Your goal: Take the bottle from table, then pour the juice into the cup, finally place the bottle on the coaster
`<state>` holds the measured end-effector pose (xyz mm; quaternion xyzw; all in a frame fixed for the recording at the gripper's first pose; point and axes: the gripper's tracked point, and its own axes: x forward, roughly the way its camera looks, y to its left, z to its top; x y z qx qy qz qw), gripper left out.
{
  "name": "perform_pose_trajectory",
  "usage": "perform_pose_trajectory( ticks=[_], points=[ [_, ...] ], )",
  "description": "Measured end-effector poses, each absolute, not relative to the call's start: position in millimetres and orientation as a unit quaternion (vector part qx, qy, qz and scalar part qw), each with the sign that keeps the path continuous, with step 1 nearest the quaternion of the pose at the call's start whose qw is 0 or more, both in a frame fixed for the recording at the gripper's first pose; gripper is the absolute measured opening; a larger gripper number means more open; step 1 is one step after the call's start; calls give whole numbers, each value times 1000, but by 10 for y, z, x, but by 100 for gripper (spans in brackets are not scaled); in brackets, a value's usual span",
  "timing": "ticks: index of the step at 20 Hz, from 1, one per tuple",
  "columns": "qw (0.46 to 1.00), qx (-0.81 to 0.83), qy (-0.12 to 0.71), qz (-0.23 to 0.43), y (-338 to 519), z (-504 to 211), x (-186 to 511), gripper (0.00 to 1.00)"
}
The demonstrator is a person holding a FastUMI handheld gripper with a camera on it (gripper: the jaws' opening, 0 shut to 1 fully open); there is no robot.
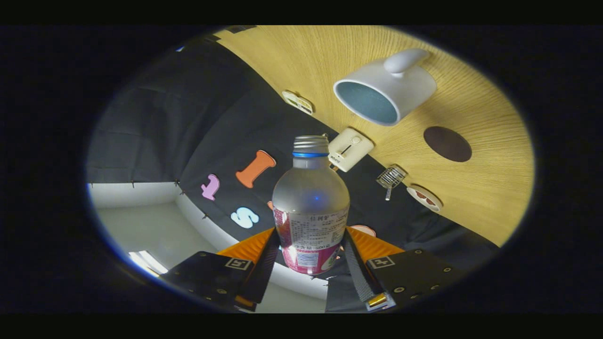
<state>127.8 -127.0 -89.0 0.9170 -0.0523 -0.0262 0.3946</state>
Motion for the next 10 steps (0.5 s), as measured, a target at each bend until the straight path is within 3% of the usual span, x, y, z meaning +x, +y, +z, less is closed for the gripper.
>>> perform_pose_trajectory(
  ticks=[5,10],
  points=[
    [409,911,-39,-36,-1222,-1025,1281,74],
    [490,870,10,-54,-1078,-1218,1258,74]
  ],
)
